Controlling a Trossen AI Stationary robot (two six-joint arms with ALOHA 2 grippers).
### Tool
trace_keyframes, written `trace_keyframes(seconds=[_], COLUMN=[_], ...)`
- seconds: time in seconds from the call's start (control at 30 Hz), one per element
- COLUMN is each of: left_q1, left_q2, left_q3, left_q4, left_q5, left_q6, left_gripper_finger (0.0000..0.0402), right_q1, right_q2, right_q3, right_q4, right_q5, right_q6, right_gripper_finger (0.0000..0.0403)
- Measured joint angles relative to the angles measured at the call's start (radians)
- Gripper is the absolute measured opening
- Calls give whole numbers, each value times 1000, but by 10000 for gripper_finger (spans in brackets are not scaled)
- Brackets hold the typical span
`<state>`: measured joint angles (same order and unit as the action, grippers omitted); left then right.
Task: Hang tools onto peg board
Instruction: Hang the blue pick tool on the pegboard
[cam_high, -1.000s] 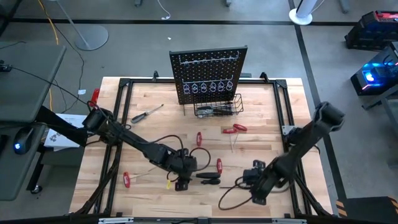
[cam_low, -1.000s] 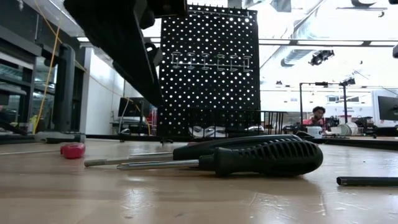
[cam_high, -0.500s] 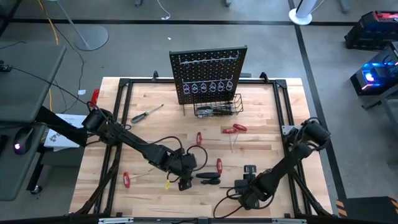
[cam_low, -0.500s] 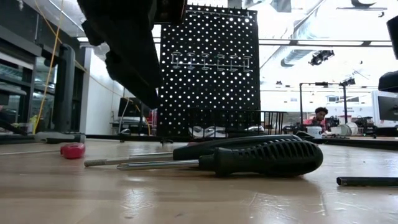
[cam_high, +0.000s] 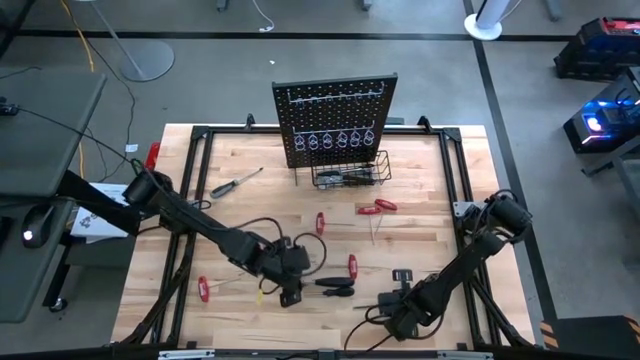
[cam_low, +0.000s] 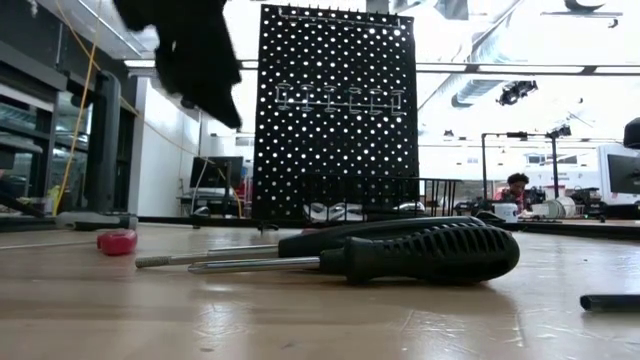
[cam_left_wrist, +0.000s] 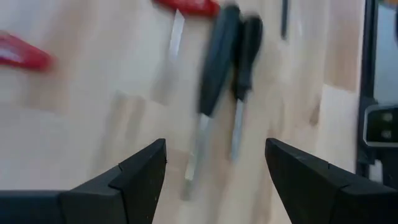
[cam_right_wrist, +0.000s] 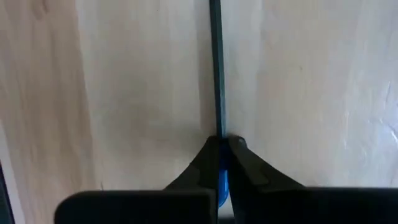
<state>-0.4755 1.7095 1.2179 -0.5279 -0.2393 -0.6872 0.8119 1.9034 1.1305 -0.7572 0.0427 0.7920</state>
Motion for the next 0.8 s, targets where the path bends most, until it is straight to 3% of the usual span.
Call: trace_keyframes(seconds=[0.2,0.37,0.63,0.8], left_q1=[13,39,63,79], left_q2=[-152,-245,-282,-270], left_q3=[0,0,0,0], left_q4=[-95,-105,-76,19], left_q5=[-245,-352,-369,-293], left_q6=[34,69,93,177], left_gripper_finger=[266,266,266,266], right_q1=[-83,-145,-240,-280], right_q2=[-157,-284,-498,-528], right_q3=[-9,-11,44,63], right_q4=[-189,-236,-214,-229], right_q5=[76,139,279,260], right_q6=[-9,-32,-1,-69], right_gripper_finger=[1,3,2,2])
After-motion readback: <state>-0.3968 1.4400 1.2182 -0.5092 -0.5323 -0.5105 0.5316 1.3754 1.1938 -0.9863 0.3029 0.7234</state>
